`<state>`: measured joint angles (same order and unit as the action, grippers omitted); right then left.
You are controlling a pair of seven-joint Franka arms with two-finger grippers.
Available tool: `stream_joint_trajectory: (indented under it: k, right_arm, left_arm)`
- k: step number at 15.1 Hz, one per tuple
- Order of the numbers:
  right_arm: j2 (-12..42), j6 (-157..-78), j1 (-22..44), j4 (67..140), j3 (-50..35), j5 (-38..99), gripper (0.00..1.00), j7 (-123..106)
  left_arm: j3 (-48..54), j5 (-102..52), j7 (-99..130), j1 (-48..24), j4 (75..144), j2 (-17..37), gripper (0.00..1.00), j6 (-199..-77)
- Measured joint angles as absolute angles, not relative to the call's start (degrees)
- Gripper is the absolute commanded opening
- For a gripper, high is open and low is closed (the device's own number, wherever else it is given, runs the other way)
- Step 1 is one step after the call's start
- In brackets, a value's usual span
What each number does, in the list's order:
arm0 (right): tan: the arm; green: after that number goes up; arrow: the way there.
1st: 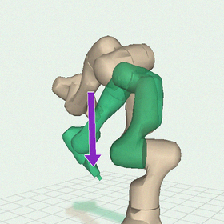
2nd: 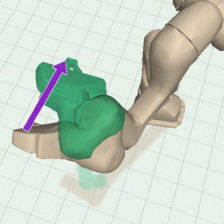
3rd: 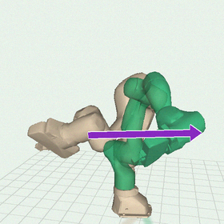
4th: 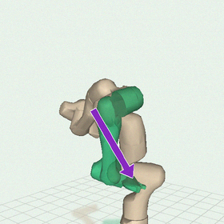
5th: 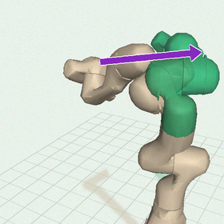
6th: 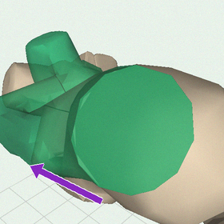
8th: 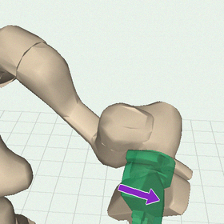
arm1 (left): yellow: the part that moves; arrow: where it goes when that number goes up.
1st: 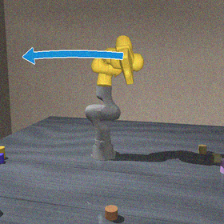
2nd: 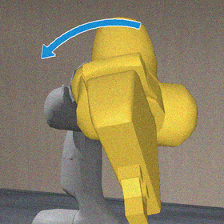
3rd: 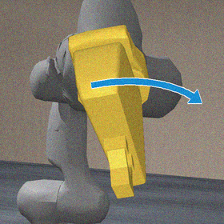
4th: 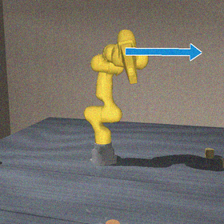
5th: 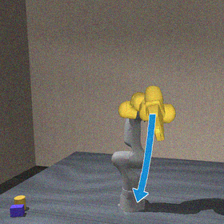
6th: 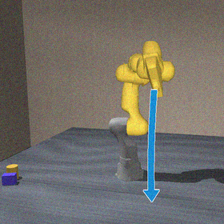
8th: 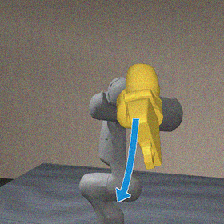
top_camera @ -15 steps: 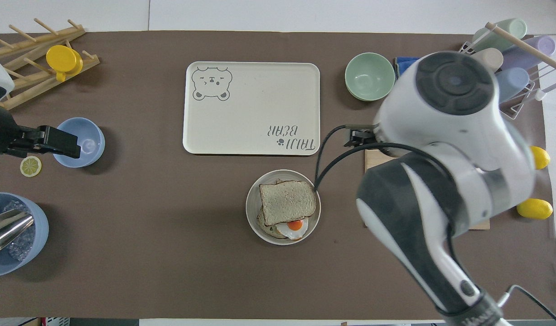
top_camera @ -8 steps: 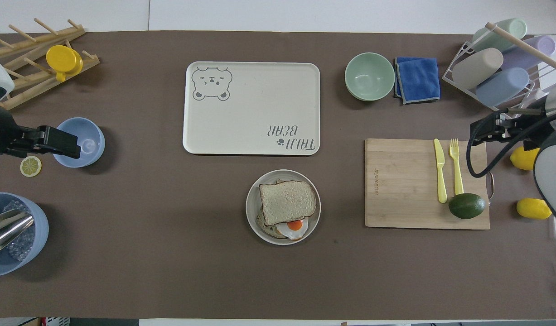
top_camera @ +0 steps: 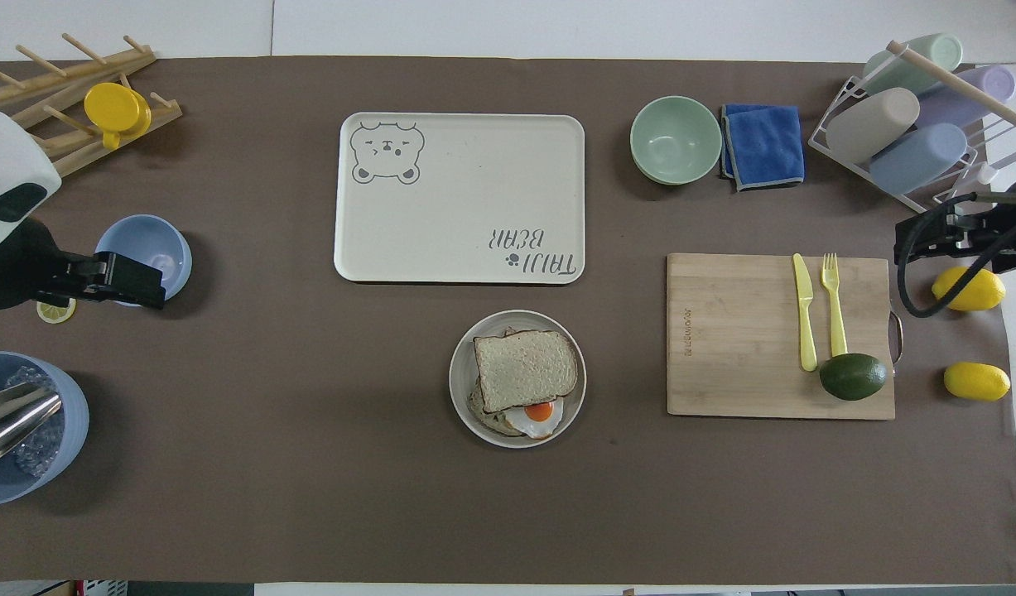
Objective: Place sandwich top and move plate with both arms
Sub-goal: 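Withdraw the right gripper to rest while the left gripper starts reaching, then reach the left gripper to the plate rim and grasp it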
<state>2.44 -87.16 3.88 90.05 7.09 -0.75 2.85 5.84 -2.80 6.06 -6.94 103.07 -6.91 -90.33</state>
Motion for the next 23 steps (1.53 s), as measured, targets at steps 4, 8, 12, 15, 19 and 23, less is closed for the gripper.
stream_joint_trajectory:
  k: [4, 8, 12, 15, 19, 23]
  right_arm:
    - [1.5, -86.9, 5.3, 90.9, 9.0, -0.4, 1.0, -0.4]
    - [0.6, -87.0, 5.4, 92.0, 9.1, -0.4, 1.0, -0.4]
    - [0.4, -86.9, 2.6, 92.2, 6.8, -0.4, 1.0, -0.4]
    - [-0.5, -86.9, 2.5, 93.3, 6.5, -0.4, 1.0, -0.4]
    - [-1.1, -87.0, 2.5, 93.2, 6.4, -0.7, 1.0, -0.4]
    - [-1.5, -86.5, 2.5, 93.0, 6.6, -1.2, 1.0, -0.4]
  left_arm:
    - [6.2, -3.5, 15.3, -15.6, 114.4, -9.9, 1.0, -100.6]
    - [6.3, -4.7, 19.9, -20.8, 121.2, -9.7, 1.0, -109.2]
    - [6.1, -4.8, 20.3, -21.5, 122.3, -9.5, 1.0, -110.6]
    - [5.8, -4.8, 20.3, -21.4, 121.8, -9.5, 1.0, -110.7]
    - [4.8, -4.8, 19.0, -18.8, 116.5, -9.0, 1.0, -108.6]
    - [4.5, -4.8, 17.9, -16.5, 112.2, -7.4, 1.0, -105.6]
